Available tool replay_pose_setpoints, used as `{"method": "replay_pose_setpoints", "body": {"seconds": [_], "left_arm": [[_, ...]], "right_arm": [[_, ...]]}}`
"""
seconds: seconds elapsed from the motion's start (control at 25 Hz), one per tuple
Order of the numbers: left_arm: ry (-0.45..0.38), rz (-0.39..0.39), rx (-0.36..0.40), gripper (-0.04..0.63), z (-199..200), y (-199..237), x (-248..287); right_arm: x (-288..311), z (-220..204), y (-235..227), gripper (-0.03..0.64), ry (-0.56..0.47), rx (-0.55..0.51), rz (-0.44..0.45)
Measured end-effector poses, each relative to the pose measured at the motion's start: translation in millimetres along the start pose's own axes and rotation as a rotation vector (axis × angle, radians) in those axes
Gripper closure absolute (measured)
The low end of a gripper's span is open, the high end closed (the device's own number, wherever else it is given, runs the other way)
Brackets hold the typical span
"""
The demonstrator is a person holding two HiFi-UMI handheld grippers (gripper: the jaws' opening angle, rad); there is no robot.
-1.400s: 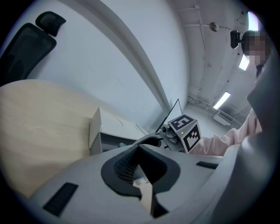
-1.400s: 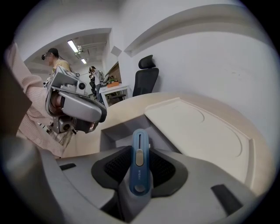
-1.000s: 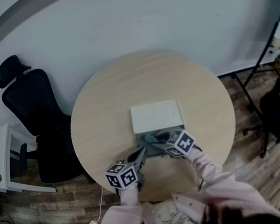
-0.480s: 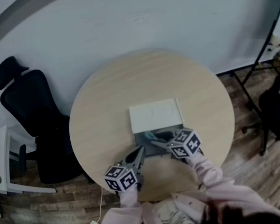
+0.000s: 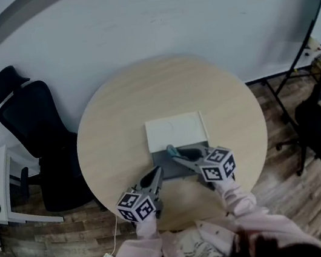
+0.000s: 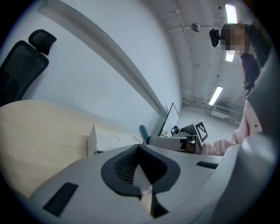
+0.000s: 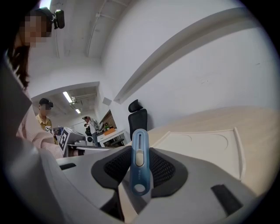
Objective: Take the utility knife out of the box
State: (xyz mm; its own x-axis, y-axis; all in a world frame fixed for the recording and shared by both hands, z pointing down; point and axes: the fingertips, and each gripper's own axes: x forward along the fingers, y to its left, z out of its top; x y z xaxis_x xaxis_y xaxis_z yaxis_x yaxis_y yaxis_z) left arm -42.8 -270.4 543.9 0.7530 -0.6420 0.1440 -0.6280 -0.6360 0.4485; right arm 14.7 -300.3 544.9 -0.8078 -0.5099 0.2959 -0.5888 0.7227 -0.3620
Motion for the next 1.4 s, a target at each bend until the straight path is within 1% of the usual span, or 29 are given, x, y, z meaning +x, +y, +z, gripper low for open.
{"method": "replay_pose_setpoints", "body": {"seconds": [0.16, 0.36, 0.8, 1.12, 1.4], "left_arm": [[-0.022, 0.003, 0.012, 0.594, 7, -1, -2], [-0.03, 0.0, 0.031, 0.595, 12, -4, -2], [-0.063, -0.008, 0.055, 0.594, 22, -10, -5], [-0.065, -0.016, 0.088, 0.594, 28, -14, -9], [-0.065, -0.017, 0.097, 0.594, 29, -15, -8]], "right_arm": [[-7, 9, 3, 0.483, -0.056, 0.007, 0.01], [-11, 17, 9, 0.483, -0.093, 0.015, 0.021], [-19, 27, 20, 0.483, -0.146, 0.012, 0.04], [-25, 36, 29, 0.483, -0.177, -0.007, 0.042], [-28, 38, 29, 0.488, -0.193, -0.03, 0.04]]}}
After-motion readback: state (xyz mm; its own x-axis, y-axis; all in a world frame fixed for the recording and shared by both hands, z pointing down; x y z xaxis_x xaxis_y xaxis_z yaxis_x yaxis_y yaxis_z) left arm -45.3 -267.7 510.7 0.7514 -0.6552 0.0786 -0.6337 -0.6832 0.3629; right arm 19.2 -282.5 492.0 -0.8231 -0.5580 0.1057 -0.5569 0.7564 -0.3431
